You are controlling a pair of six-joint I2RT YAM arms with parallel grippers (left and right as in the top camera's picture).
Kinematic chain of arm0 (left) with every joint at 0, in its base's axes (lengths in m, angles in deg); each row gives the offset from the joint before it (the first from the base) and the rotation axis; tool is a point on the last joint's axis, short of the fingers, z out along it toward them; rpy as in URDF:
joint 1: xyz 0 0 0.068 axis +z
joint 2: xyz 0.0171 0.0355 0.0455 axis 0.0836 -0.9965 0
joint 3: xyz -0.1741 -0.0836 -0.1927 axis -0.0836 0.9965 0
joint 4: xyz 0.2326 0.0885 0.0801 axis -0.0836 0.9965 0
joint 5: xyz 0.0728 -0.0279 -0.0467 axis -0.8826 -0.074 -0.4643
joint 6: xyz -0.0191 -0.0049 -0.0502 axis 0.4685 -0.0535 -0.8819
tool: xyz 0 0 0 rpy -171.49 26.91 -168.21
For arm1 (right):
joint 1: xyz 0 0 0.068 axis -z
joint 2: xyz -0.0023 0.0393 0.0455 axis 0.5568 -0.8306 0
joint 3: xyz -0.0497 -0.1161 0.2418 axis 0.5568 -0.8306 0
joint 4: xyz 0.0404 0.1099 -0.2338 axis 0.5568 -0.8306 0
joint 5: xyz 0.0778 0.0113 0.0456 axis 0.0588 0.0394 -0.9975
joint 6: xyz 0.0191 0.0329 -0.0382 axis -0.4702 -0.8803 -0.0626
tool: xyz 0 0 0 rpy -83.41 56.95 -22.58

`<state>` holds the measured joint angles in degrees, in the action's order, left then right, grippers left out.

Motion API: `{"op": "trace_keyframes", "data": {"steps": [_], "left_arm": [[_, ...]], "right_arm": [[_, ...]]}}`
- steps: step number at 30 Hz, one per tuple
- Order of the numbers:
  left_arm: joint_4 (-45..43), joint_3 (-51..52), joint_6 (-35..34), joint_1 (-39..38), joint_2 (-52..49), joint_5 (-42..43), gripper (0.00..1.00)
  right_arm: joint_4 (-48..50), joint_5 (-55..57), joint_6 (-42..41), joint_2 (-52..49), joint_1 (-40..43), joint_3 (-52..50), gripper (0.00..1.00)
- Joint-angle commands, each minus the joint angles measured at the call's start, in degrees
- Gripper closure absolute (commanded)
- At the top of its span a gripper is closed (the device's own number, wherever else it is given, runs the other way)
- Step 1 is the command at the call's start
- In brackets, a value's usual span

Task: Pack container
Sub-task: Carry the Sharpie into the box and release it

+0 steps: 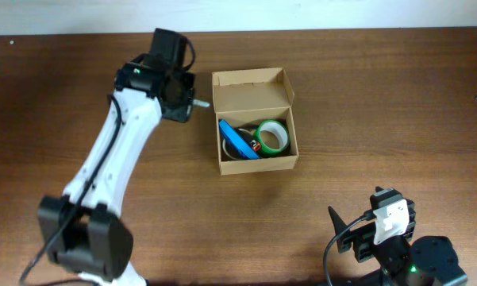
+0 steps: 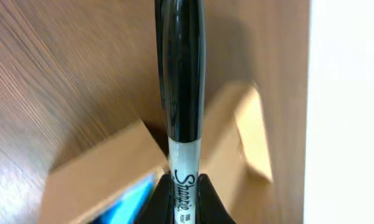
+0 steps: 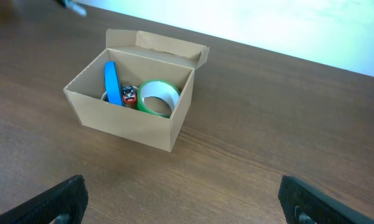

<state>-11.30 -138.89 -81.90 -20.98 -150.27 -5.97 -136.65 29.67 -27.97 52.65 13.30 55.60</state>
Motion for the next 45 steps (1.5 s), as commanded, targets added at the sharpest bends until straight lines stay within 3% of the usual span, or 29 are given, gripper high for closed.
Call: {"op": "trace_keyframes", "data": {"steps": [1,8,15,20,45], "left_arm": [[0.4,-0.2,-3.4,-4.2,0.9,-2.6,0.96],[-1.3,-0.2,-18.5,-15.2,-0.7,-3.0,0.96],[-10.3,-0.2,-19.7,-19.5,-4.7,-3.3,0.96],[-10.8,-0.2,-25.9,-20.4,-7.6,-3.5,0.96],[-14.9,-0.2,-25.9,-20.7,-14.3,-8.0,0.96]], "right_arm": [[0.2,0.7,-0.5,0.3,0.4,-0.1,0.01],[0.2,0.7,-0.5,0.3,0.4,-0.1,0.01],[0.2,0.7,-0.5,0.3,0.4,-0.1,0.01],[0.2,0.7,-0.5,0.3,0.4,-0.1,0.01],[0.2,0.7,-0.5,0.3,0.4,-0.1,0.01]]}}
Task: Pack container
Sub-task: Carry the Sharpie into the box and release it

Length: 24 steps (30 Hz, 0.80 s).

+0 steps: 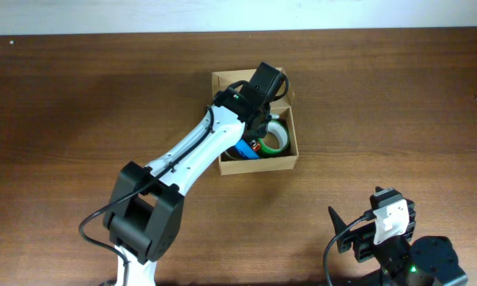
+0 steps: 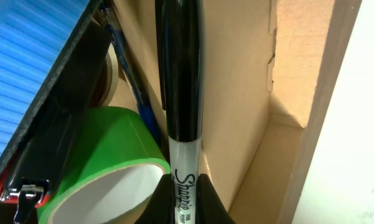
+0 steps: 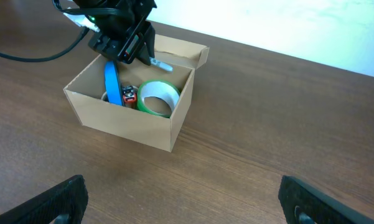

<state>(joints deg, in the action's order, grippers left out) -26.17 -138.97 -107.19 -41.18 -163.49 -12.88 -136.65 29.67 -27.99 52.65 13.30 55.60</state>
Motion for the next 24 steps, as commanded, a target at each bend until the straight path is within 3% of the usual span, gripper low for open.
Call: {"op": "trace_keyframes", "data": {"steps": [1,6,12,24], "left_arm": [[0.0,-0.2,-0.6,-0.5,-1.2,-1.3,0.96],[-0.6,-0.2,-0.6,-0.5,-2.5,-1.2,0.95],[-1.5,-0.2,-0.6,-0.7,-2.5,-1.3,0.73],[-1.5,-0.2,-0.5,-0.7,-1.8,-1.0,0.72]], "right_arm": [[0.2,0.7,-0.5,0.3,0.4,-0.1,0.01],[0.2,0.7,-0.5,0.3,0.4,-0.1,0.01],[0.2,0.7,-0.5,0.3,0.4,-0.1,0.01],[0.2,0.7,-0.5,0.3,0.4,-0.1,0.01]]}}
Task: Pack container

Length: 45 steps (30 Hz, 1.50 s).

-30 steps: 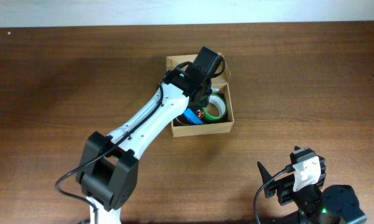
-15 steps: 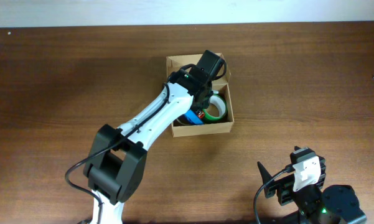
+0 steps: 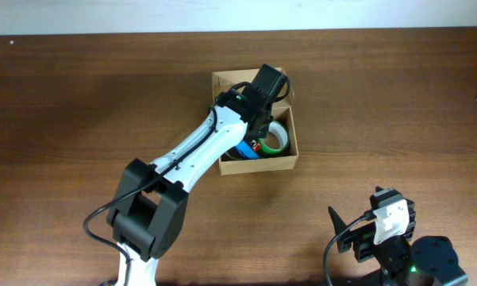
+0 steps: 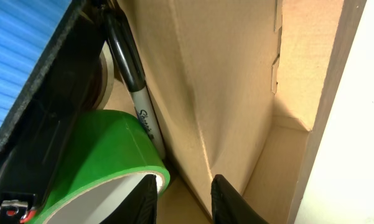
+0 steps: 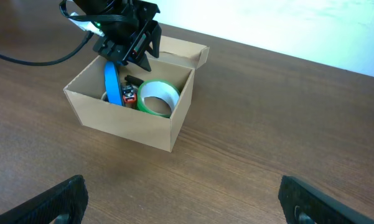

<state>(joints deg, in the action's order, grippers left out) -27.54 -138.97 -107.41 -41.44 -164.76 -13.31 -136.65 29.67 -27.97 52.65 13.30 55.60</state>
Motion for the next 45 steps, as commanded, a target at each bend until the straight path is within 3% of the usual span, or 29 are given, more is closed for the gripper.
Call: {"op": "trace_keyframes", "data": {"steps": [1,4,5,7,9,18,31,33,45], "left_arm": [[0.0,-0.2,-0.2,-0.5,0.0,-0.4,0.72],[1.5,-0.2,5.4,-0.5,4.4,-0.5,0.66],[2.1,-0.2,7.2,-0.4,5.7,-0.7,0.58],[3.4,-0.2,11.7,-0.3,8.7,-1.2,0.33],[4.0,-0.2,17.5,-0.3,11.2,-1.8,0.0],[6.9,-0.2,55.0,2.3,17.9,1.6,0.01],[21.3,-0.2,82.6,9.8,24.3,2.6,0.0],[23.2,-0.2,85.1,10.9,25.5,2.7,0.0],[28.2,-0.2,85.1,11.9,27.5,2.6,0.0]], "right_arm": [[0.2,0.7,-0.5,0.3,0.4,-0.1,0.01],[0.2,0.7,-0.5,0.3,0.4,-0.1,0.01],[0.2,0.7,-0.5,0.3,0.4,-0.1,0.01],[0.2,0.7,-0.5,0.3,0.4,-0.1,0.01],[0.2,0.7,-0.5,0.3,0.4,-0.1,0.01],[0.2,0.7,-0.5,0.3,0.4,-0.1,0.01],[0.2,0.7,-0.5,0.3,0.4,-0.1,0.01],[0.2,0.7,-0.5,0.3,0.4,-0.1,0.01],[0.2,0.7,-0.5,0.3,0.4,-0.1,0.01]]}}
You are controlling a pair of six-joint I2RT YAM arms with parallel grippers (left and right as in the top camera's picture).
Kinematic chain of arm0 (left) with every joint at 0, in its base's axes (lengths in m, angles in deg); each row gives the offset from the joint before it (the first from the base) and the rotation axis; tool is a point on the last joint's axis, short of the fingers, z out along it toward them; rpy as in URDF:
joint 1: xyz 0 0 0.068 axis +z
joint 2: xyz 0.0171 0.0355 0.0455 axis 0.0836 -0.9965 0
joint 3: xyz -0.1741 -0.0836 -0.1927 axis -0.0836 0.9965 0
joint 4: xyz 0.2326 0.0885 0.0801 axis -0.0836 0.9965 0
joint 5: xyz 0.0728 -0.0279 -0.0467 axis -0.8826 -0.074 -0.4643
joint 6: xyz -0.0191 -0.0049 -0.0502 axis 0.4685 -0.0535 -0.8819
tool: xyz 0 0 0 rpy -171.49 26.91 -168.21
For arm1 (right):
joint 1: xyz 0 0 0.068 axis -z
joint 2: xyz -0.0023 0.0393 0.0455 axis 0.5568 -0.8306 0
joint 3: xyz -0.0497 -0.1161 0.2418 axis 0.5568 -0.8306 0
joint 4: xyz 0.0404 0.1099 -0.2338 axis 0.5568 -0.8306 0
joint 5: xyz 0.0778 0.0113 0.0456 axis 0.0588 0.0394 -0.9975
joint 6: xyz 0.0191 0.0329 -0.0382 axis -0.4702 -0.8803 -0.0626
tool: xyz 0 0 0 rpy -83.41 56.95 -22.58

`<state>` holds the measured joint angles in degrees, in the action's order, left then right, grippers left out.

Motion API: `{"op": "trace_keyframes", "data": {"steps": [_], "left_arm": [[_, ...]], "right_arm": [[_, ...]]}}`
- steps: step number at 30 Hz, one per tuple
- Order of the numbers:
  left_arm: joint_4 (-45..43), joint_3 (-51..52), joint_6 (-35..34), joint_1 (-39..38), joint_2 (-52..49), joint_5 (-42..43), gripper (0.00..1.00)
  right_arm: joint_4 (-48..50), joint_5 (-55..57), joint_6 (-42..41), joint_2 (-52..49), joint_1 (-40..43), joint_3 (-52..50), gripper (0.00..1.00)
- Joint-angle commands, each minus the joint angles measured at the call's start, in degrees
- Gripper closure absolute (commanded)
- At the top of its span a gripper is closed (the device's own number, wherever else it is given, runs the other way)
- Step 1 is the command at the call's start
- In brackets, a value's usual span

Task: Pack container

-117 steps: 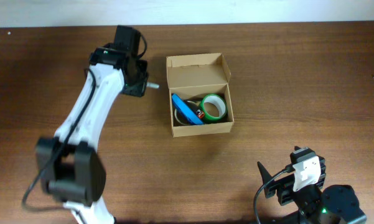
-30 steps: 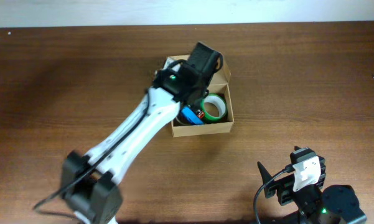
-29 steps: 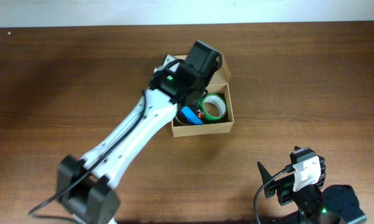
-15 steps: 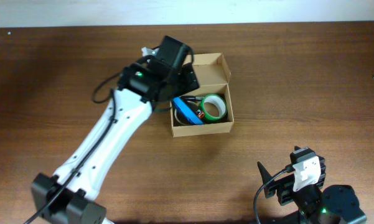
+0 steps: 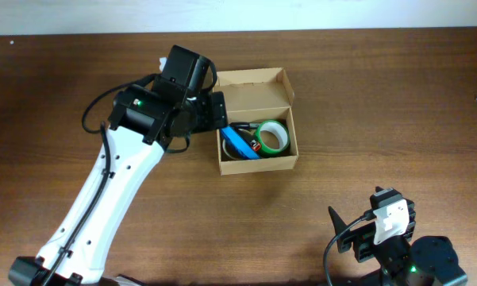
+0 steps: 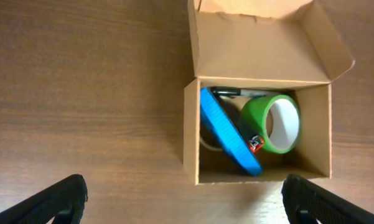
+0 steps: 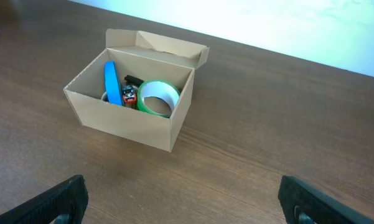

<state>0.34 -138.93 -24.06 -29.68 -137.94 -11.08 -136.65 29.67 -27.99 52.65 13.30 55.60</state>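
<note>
An open cardboard box (image 5: 252, 91) stands at mid table. It holds a green tape roll (image 5: 273, 137), a blue ribbed item (image 5: 238, 143) on edge with a red-and-black clip beside it, and a black marker (image 6: 227, 93) lying along the back wall. My left gripper (image 5: 214, 111) hovers above the box's left edge, open and empty; its wrist view looks straight down into the box (image 6: 190, 137). My right gripper (image 7: 185, 208) rests open at the near right, well away from the box (image 7: 124, 121).
The box's lid flap (image 6: 255, 28) stands folded back on the far side. Brown wooden table (image 5: 397, 103) lies all round the box. My right arm's base (image 5: 413, 258) sits at the front right edge.
My left gripper was open deep inside the box beside the green tape. Now it is out of the box, higher and to the left, still open. The marker stays in the box.
My left gripper was shut on the black marker left of the box. Then it held the marker inside the box by the green tape. Then it was open with the marker lying against the back wall. Now it is clear of the box. The right arm stayed still.
</note>
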Motion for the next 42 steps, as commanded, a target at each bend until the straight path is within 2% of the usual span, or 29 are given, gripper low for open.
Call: {"op": "trace_keyframes", "data": {"steps": [1,10,19,24,32,35,38,40,42], "left_arm": [[0.3,-0.2,1.7,0.2,0.7,0.4,0.0],[0.4,-0.2,1.7,0.2,0.7,0.4,0.0],[0.7,-0.2,1.7,0.2,0.7,0.3,0.0],[0.3,-0.2,1.7,0.2,0.7,-0.9,0.0],[1.0,-0.2,1.7,0.2,0.7,-2.0,0.0],[0.8,-0.2,1.7,0.6,0.7,-2.9,0.0],[-0.9,-0.2,0.2,2.6,0.6,-2.9,0.09],[-2.3,-0.2,-1.2,4.7,0.2,-2.7,0.23],[-3.4,-0.2,-1.8,7.0,-0.5,-1.4,0.45]], "right_arm": [[0.2,0.7,-0.5,0.3,0.4,-0.1,0.01],[0.4,-1.4,-0.5,0.3,0.4,-0.1,0.01],[10.7,-1.0,-2.3,-2.2,0.4,2.0,0.01],[10.6,-1.0,-6.5,-12.7,0.4,6.8,0.01],[6.5,-2.8,-6.5,-37.9,0.4,23.3,0.01],[8.7,-1.6,-6.3,-44.9,0.4,27.1,0.01],[14.8,1.4,-6.3,-50.7,0.4,27.6,0.01],[18.9,2.2,-6.3,-54.2,1.0,27.6,0.01],[21.6,2.0,-6.8,-57.4,2.3,28.0,0.01]]}}
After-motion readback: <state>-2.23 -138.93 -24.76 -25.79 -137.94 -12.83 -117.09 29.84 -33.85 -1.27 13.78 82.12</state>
